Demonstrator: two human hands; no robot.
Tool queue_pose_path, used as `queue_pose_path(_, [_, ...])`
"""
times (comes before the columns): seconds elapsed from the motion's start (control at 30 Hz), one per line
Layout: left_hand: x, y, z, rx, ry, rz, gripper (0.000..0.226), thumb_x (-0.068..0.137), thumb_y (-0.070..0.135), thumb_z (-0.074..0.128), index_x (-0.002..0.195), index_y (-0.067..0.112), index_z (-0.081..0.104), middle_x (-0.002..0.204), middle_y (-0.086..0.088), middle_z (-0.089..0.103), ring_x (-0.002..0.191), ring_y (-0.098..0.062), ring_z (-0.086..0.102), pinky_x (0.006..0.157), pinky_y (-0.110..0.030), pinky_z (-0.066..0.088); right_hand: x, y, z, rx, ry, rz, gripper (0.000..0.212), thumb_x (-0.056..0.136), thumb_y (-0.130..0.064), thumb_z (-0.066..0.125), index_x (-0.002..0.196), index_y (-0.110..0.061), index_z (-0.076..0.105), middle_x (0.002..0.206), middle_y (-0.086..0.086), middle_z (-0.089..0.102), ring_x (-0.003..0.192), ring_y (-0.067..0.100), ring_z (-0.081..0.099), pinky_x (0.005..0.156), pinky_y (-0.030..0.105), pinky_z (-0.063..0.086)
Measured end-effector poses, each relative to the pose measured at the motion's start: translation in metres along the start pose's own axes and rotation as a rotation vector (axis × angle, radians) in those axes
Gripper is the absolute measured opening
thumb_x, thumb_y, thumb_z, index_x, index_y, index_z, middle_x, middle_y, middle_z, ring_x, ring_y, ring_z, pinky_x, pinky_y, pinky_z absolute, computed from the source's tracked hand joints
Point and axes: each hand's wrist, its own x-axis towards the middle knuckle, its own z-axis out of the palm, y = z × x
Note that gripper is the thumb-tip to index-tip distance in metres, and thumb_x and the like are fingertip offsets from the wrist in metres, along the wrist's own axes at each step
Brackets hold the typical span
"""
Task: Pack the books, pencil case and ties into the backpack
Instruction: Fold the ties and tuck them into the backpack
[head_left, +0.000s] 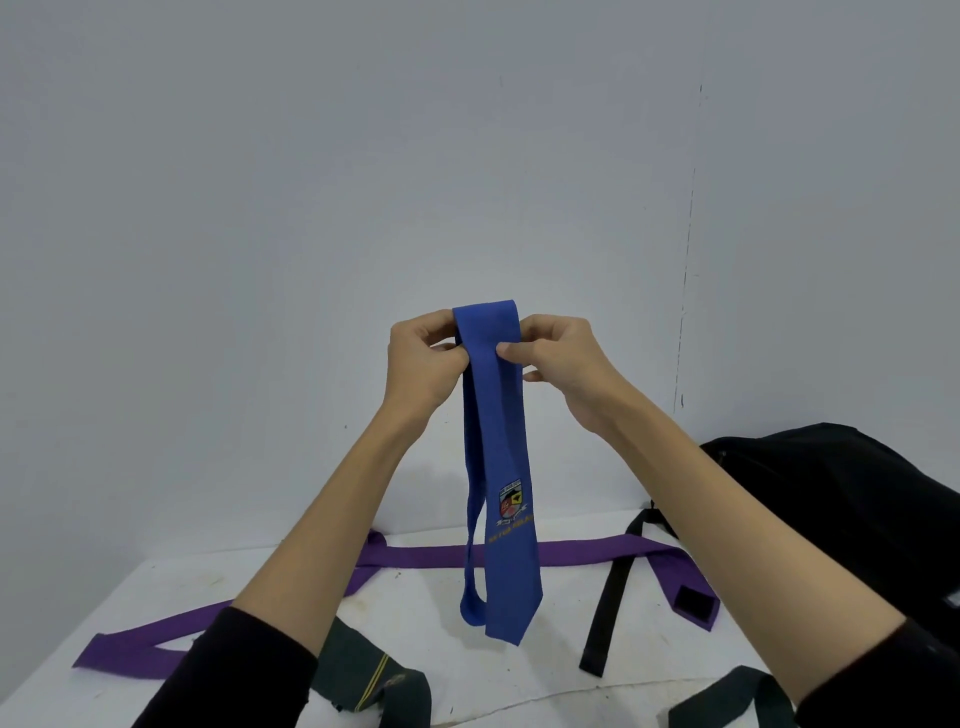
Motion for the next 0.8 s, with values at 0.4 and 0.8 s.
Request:
queue_pose_path(0.4, [0.0031, 0.0023, -0.0003, -0.083, -0.031, -0.041, 0.03, 0.081, -0.012, 0.059, 0.096, 0.013, 0.067, 0.087, 0.001, 0.07, 0.08, -0.012, 0.068, 0.068, -0.021, 0.057, 0.0004, -0.0011, 0.0013, 0.062, 0.089, -0.041, 0.016, 0.082, 0.001, 0.065, 0.077, -0.014, 0.063, 0.085, 0.003, 0.067, 0.084, 0.021, 0.063, 0.078, 0.032, 0.055])
queue_pose_path(0.8, [0.0038, 0.0098, 0.0021, -0.191, -0.083, -0.198, 0.02, 0.09, 0.0, 0.052, 0.098, 0.016, 0.045, 0.084, -0.009, 0.069, 0.073, -0.023, 0.065, 0.066, -0.025, 0.056, 0.0012, 0.0039, -0.0001, 0.165, 0.135, 0.002, 0.025, 0.08, 0.004, 0.066, 0.099, -0.012, 0.059, 0.095, 0.009, 0.067, 0.097, 0.029, 0.065, 0.085, 0.041, 0.055])
